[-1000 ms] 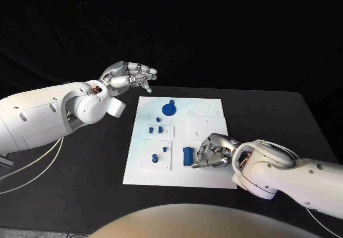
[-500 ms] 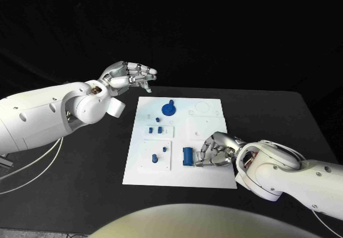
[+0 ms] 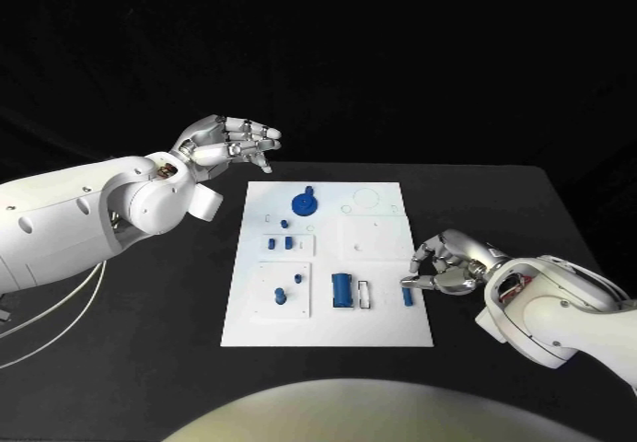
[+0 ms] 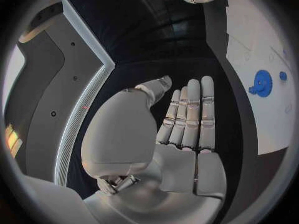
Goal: Assemble the parts on the task board
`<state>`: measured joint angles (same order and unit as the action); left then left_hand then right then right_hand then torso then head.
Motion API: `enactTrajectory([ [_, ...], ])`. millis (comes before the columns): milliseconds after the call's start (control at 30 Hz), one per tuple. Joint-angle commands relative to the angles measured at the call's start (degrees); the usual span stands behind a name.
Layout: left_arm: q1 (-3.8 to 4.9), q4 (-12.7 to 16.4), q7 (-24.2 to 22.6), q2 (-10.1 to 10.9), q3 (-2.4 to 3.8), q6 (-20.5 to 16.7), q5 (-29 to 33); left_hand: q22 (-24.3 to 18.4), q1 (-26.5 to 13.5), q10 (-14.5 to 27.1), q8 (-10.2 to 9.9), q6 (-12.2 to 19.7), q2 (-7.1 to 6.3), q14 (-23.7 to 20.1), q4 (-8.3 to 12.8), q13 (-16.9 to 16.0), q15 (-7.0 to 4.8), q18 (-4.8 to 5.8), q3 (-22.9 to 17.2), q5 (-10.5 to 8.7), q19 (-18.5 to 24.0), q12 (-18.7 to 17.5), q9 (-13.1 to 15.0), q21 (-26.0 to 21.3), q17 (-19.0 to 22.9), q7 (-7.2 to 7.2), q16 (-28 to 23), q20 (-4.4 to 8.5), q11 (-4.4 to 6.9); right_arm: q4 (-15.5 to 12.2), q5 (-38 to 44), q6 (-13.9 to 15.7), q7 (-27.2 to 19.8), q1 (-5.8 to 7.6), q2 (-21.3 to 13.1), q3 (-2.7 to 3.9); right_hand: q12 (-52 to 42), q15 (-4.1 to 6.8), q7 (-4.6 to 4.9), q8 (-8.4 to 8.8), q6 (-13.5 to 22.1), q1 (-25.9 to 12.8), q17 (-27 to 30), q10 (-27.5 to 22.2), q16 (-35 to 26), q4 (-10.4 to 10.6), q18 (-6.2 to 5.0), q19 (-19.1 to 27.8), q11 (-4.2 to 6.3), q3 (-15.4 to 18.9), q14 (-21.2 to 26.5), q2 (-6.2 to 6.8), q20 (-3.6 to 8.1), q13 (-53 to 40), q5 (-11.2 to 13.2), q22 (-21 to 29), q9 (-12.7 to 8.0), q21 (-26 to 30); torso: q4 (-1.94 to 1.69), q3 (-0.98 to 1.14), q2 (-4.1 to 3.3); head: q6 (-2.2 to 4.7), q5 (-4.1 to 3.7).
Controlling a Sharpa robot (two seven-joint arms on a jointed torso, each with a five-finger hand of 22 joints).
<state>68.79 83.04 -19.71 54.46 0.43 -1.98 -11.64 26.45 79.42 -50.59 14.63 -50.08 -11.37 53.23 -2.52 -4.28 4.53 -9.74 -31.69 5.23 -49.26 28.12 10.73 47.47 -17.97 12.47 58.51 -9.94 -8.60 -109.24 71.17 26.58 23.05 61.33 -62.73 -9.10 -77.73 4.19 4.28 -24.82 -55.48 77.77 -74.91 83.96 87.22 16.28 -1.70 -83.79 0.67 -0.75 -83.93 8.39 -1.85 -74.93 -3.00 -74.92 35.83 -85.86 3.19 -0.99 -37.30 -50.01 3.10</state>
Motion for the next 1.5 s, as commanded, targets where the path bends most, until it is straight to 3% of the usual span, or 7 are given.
enactTrajectory([
  [33,0.03,0.24,-0.90,0.02,0.04,0.38,0.04,0.03,0.45,0.32,0.20,0.36,0.02,-0.11,0.03,0.01,0.06,-0.77,0.07,0.14,-0.49,0.29,0.08,-0.13,-0.04,-0.10,0.26,0.08,-0.15,-0.15,3.58,1.11,-1.08,-1.32,-0.70,-0.09,0.31,-0.37,0.02,0.40,0.40,0.36,-7.65,0.06,0.03,-0.03,0.76,-4.45,-0.56,-0.34,-4.56,0.01,-0.41,-5.45,0.09,-13.83,-0.07,0.14,0.07,0.05,0.01,0.01,-0.16],
  [233,0.03,0.27,-0.76,0.13,0.04,0.58,0.04,0.01,0.24,0.36,0.21,0.39,0.04,-0.09,-0.12,0.03,0.09,-0.74,0.14,0.13,-0.47,0.30,0.08,-0.16,-0.04,-0.08,0.27,0.05,-0.17,0.03,5.80,1.27,-0.01,-3.30,-0.84,-0.10,0.69,-0.49,0.11,0.70,0.24,-0.16,-7.43,-0.13,-0.07,0.25,0.71,-4.36,-0.67,-0.30,-4.51,-0.20,-0.54,-5.19,0.09,-13.76,-0.26,0.36,-0.13,0.04,-0.01,0.01,-0.48],
  [433,0.03,0.30,-0.73,0.18,0.04,0.65,0.04,0.01,0.24,0.36,0.21,0.39,0.04,-0.09,-0.12,0.03,0.09,-0.74,0.14,0.13,-0.47,0.30,0.08,-0.16,-0.04,-0.08,0.27,0.05,-0.17,0.83,7.16,1.03,1.76,-4.01,0.23,-0.11,0.73,-0.53,0.04,0.94,-0.59,-1.60,-7.43,-0.11,-0.08,0.40,0.72,-4.39,-0.65,-0.12,-4.50,-0.57,-0.68,-5.20,0.10,-13.78,-0.49,0.28,-0.30,0.00,-0.04,0.01,-0.45],
  [800,0.03,0.50,-0.61,0.36,0.04,0.62,0.04,0.00,0.16,0.39,0.21,0.41,0.07,-0.08,-0.18,0.04,0.10,-0.73,0.16,0.14,-0.46,0.31,0.08,-0.19,-0.04,-0.08,0.27,0.04,-0.18,2.55,7.61,0.36,3.89,-4.67,2.57,-0.10,0.63,-0.47,-0.09,1.41,-1.18,-4.09,-7.51,0.02,-0.07,0.46,0.73,-4.42,-0.56,-0.04,-4.53,-1.30,-0.72,-5.34,0.10,-13.81,-0.75,0.21,-0.25,-0.07,-0.11,0.01,-0.45],
  [1033,0.03,0.67,-0.40,0.62,0.04,0.59,0.04,-0.01,0.24,0.43,0.23,0.42,0.19,-0.09,-0.16,0.05,0.08,-0.75,0.06,0.20,-0.46,0.34,0.07,-0.21,-0.03,-0.10,0.27,0.05,-0.16,3.85,7.36,-1.80,6.04,-5.21,3.59,-0.10,0.71,-0.43,-0.16,1.49,-1.34,-4.23,-7.51,0.00,-0.07,0.36,0.71,-4.39,-0.50,-0.32,-4.53,-1.89,-0.70,-5.30,0.10,-13.78,-0.79,0.28,-0.22,0.02,-0.07,0.01,-0.18],
  [1500,0.04,0.85,-0.28,0.92,0.04,0.54,0.05,-0.01,0.24,0.43,0.23,0.42,0.19,-0.09,-0.16,0.05,0.08,-0.75,0.06,0.20,-0.46,0.34,0.07,-0.21,-0.03,-0.10,0.27,0.05,-0.16,4.18,10.03,-2.65,7.90,-5.76,5.39,-0.10,0.77,-0.28,-0.34,1.69,-1.78,-2.13,-7.69,0.02,-0.02,-0.29,0.75,-4.47,-0.32,-0.94,-4.57,-1.40,-0.59,-5.31,0.09,-13.83,-0.84,0.11,-0.27,0.02,-0.04,0.01,-0.01],
])
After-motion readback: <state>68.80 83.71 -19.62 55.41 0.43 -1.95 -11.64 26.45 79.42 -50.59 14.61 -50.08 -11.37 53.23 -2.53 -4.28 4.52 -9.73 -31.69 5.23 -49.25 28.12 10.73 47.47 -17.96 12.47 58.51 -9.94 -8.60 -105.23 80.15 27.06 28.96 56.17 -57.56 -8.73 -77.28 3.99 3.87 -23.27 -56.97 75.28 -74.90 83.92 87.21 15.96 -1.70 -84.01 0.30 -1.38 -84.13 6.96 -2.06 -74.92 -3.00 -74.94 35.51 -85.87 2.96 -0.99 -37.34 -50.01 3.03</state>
